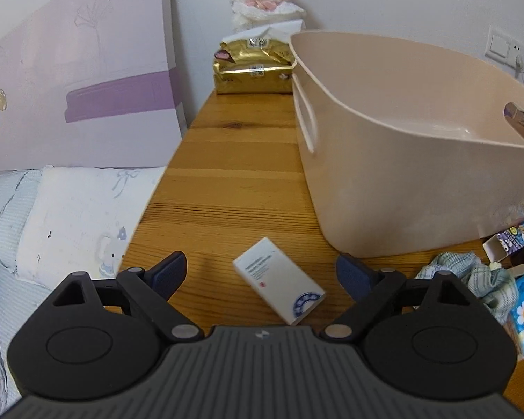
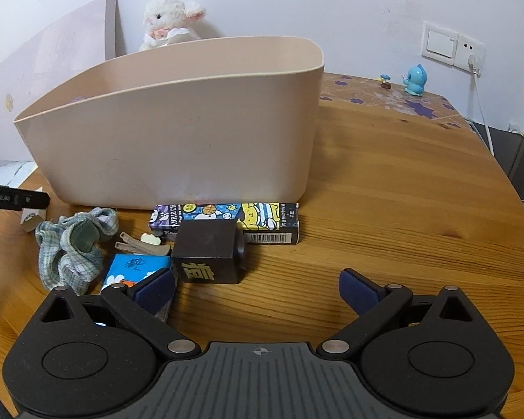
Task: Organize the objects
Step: 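Move the left gripper to the white medicine box while the right approaches the black cube box, then grasp the white medicine box with the left gripper while the right grasps the black cube box, then carry both boxes over the beige bin and open both grippers to release them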
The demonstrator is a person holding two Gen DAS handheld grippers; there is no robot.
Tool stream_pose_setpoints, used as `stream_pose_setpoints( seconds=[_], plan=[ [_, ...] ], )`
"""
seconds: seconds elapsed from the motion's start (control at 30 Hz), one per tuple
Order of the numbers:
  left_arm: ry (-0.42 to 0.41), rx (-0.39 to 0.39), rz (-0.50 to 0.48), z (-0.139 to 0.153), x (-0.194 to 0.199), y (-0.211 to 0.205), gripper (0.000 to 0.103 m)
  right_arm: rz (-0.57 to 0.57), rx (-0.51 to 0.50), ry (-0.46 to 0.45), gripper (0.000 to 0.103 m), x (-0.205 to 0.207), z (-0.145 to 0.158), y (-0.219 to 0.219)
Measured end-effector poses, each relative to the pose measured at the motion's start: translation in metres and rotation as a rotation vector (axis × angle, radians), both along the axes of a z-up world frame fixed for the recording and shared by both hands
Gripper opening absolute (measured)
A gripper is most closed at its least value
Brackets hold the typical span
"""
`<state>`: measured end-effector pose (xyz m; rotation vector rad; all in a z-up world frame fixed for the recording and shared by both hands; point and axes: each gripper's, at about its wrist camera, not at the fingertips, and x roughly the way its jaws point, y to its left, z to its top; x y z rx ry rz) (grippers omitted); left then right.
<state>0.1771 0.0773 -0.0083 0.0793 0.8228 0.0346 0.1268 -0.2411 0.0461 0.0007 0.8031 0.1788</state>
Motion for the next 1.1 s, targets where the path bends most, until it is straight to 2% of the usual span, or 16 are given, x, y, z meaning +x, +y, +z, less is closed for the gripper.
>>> stream_pose_setpoints(
  seconds=[0.1,0.17,0.27,0.33,0.4,0.47,0.5,0.57,0.6,0.83,0.97,1.1],
  plan=[
    [0.041,0.001,0.006,-0.011,0.007,-0.005,0.093,-0.006,0.031,0.012,0.094,0.006,-0.001,0.001],
    [0.044,-0.030,0.013,-0.016,0.007,-0.003,0.093,0.002,0.038,0.019,0.093,0.009,-0.002,0.005],
    [0.047,-0.080,0.026,-0.016,0.006,0.004,0.086,0.000,0.028,0.012,0.082,0.011,-0.002,0.013],
    [0.043,-0.073,0.018,-0.015,0.003,0.004,0.080,-0.009,0.008,-0.002,0.066,0.010,-0.001,0.017],
    [0.042,-0.074,-0.006,-0.013,0.000,0.003,0.070,-0.008,0.010,-0.008,0.056,0.008,-0.001,0.018],
    [0.042,-0.077,-0.020,-0.012,-0.004,0.002,0.054,-0.004,0.000,-0.015,0.042,0.005,-0.001,0.020],
    [0.043,-0.079,-0.025,-0.011,-0.005,0.001,0.050,-0.002,-0.006,-0.017,0.031,0.004,0.000,0.021],
    [0.044,-0.086,-0.029,-0.010,-0.009,0.000,0.035,0.001,-0.005,-0.015,0.029,0.002,0.001,0.019],
    [0.043,-0.091,-0.030,-0.009,-0.010,0.000,0.033,0.005,-0.002,-0.016,0.029,0.000,0.001,0.018],
    [0.032,-0.101,-0.046,-0.010,-0.021,0.001,0.032,0.006,0.005,-0.025,0.030,-0.014,0.009,0.010],
    [0.018,-0.078,-0.068,-0.005,-0.034,-0.002,0.032,0.016,0.003,-0.066,0.030,-0.026,0.026,0.007],
    [-0.037,-0.050,-0.117,0.010,-0.058,-0.009,0.032,0.027,0.013,-0.125,0.030,-0.037,0.050,0.006]
  ],
)
